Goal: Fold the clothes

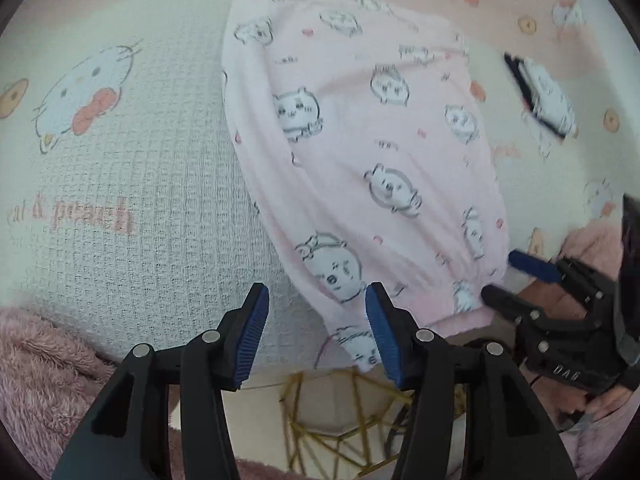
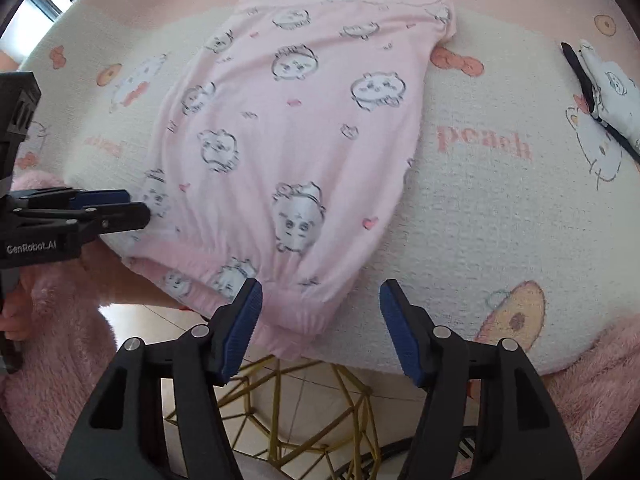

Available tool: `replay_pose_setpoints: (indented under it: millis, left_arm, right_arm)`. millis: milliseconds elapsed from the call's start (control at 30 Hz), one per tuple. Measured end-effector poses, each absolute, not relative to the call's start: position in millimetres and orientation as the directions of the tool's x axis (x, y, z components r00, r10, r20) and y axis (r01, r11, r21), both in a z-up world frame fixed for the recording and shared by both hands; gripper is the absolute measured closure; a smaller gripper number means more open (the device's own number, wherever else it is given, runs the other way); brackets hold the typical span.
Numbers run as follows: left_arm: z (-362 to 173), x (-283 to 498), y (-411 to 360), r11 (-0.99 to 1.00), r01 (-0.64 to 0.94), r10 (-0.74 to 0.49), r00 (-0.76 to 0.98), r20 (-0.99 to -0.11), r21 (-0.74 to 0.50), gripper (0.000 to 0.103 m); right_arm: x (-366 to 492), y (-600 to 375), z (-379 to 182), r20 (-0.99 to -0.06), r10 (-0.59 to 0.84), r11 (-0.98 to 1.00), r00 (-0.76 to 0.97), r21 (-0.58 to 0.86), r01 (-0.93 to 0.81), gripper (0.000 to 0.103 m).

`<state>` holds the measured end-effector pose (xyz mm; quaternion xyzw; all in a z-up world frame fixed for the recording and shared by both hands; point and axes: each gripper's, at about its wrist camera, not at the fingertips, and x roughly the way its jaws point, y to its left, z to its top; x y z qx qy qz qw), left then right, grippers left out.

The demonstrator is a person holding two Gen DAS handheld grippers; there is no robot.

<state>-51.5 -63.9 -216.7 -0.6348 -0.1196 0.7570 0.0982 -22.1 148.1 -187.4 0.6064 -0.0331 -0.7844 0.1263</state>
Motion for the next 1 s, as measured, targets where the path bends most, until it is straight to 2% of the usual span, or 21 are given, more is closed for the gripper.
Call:
replay_pose_setpoints:
  millis: [33, 167, 267, 467, 567, 667, 733, 867, 933, 967, 1000]
  left_arm:
    - [-218, -52, -68, -0.946, 0.023, 0.315, -0.179, -0.932, -0.324, 0.050]
    - [-236, -50, -69, -0.983, 0.036, 0.174, -0.102, -0.979, -0.179, 0.051]
    - [-225, -50, -84, -0.963, 0.081, 0.248, -0.127, -0.961, -0.259, 0.051]
    - [-191, -106, -120, -0.961, 0.113, 0.221, -0.231, -0.948, -0.252, 0.051]
    - [-180, -164, -109, -0.979, 0.032, 0.182, -0.305, -0.935, -0.201, 0.051]
    - [-189, -226, -102, -0.986, 0.009, 0.154, -0.358, -0.921, -0.168, 0.051]
    - [-191, -258, -109, -0.984, -0.001, 0.166, -0.390, -0.906, -0.180, 0.051]
    - [-212, -310, -98, -0.981, -0.044, 0.189, -0.411, -0.892, -0.188, 0.051]
    - [-228, -328, -84, -0.984, -0.057, 0.176, -0.409, -0.895, -0.168, 0.051]
    - [-236, -332, -80, -0.985, -0.056, 0.171, -0.405, -0.898, -0.162, 0.053]
    - [-244, -336, -77, -0.983, -0.063, 0.183, -0.395, -0.900, -0.173, 0.060]
  right_arm:
    - [-24, 149, -186, -0.939, -0.235, -0.968, -0.249, 0.202, 0.151, 0.040]
    - [-20, 138, -202, -0.980, -0.129, -0.981, -0.152, 0.105, 0.161, 0.038]
    - [-15, 153, -196, -0.978, -0.165, -0.981, -0.130, 0.148, 0.127, 0.038]
    - [-29, 190, -165, -0.963, -0.172, -0.985, -0.207, 0.165, 0.054, 0.039]
    - [-64, 203, -138, -0.945, -0.188, -0.982, -0.267, 0.176, 0.068, 0.039]
    - [-129, 201, -122, -0.937, -0.108, -0.992, -0.334, 0.078, 0.103, 0.039]
    - [-189, 180, -135, -0.931, -0.046, -0.997, -0.361, 0.020, 0.078, 0.039]
    - [-264, 180, -152, -0.926, -0.069, -0.998, -0.370, 0.063, 0.028, 0.039]
    - [-284, 175, -163, -0.928, -0.056, -0.998, -0.368, 0.037, 0.060, 0.039]
    - [-291, 171, -168, -0.930, -0.037, -0.997, -0.365, 0.010, 0.076, 0.039]
    - [-297, 169, -175, -0.933, -0.012, -0.996, -0.359, -0.020, 0.085, 0.039]
